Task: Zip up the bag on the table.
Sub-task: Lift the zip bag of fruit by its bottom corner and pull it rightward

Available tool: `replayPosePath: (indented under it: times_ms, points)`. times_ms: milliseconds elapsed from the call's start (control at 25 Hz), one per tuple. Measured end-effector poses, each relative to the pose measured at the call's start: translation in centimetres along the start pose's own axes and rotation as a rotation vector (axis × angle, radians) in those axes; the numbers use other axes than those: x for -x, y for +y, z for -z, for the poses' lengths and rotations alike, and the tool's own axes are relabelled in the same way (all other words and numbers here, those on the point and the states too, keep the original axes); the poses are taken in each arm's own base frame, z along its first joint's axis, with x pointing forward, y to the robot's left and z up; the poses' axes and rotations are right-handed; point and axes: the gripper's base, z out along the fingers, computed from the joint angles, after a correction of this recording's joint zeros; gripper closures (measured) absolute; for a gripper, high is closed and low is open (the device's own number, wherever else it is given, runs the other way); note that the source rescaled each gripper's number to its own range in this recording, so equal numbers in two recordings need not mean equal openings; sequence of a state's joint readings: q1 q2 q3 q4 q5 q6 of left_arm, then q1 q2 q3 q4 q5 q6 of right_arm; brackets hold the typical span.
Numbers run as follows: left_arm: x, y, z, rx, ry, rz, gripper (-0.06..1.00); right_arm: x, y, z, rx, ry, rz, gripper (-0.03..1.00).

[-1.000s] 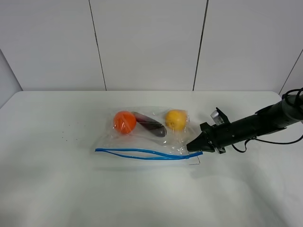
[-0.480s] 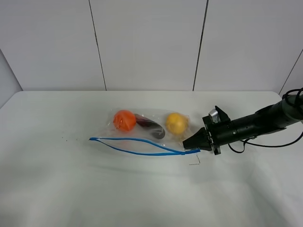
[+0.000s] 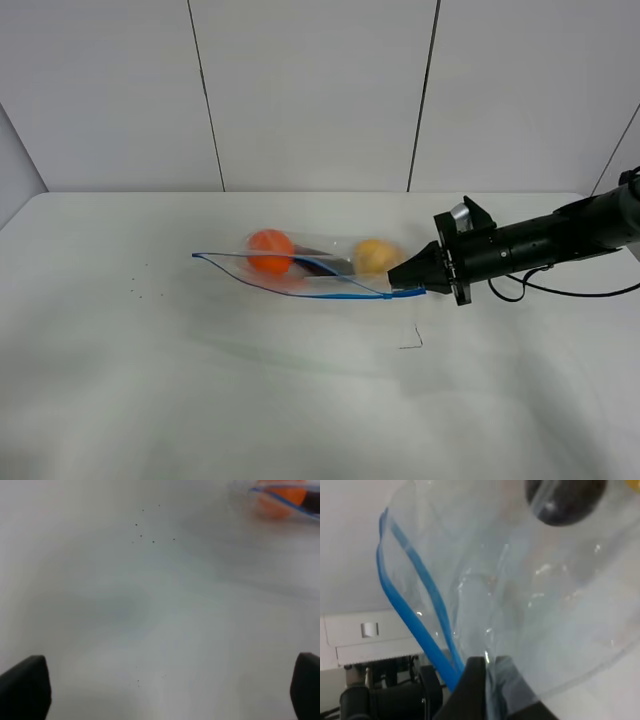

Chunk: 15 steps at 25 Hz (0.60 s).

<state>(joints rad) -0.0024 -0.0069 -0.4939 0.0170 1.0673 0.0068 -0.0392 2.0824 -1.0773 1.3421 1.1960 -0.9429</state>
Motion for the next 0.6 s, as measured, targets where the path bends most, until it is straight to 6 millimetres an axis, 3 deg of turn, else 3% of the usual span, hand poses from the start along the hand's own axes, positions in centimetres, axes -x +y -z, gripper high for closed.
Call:
replayPosePath:
  times_ms: [280, 600]
  points:
    - [0.0, 0.0, 0.0, 0.000, 0.000, 0.000, -0.06, 0.0, 1.9, 0.9, -0.004, -0.014, 0.034, 0.97]
    - [0.0, 0.0, 0.0, 0.000, 0.000, 0.000, -0.06, -0.1, 2.3, 1.1, -0.010, -0.012, 0.035, 0.97]
